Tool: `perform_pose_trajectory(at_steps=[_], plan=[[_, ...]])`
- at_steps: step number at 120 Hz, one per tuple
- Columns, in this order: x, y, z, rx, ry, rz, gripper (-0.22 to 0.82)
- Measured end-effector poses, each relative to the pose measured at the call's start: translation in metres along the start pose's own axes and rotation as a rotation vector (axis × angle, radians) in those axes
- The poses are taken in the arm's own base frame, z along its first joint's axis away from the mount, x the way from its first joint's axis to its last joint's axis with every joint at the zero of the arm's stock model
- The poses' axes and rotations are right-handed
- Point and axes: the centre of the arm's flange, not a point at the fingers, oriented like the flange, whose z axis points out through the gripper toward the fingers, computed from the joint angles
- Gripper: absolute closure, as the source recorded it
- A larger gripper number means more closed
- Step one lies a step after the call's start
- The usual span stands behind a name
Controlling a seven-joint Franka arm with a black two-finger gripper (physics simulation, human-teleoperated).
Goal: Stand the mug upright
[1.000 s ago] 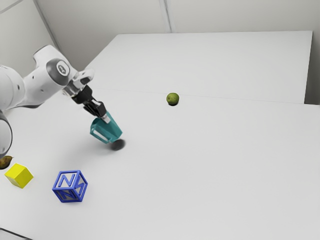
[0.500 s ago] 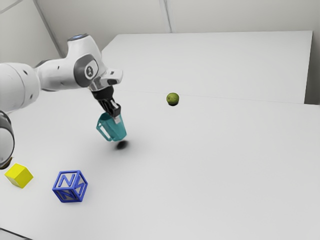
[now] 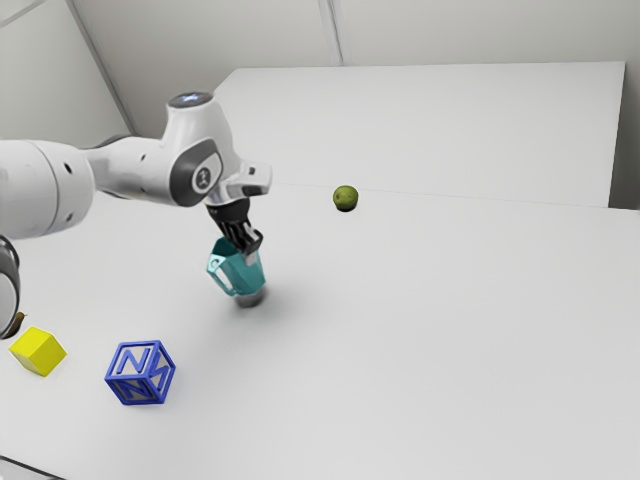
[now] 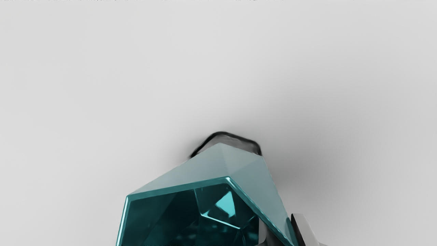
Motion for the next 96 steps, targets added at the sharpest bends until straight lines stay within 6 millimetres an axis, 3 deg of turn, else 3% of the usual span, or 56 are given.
perform_pose_trajectory(at_steps=[77,96], plan=[[-0.009,0.005,0.030,0.016,0.013,-0.083,0.78],[-0.009,0.005,0.030,0.011,0.020,-0.093,0.65]])
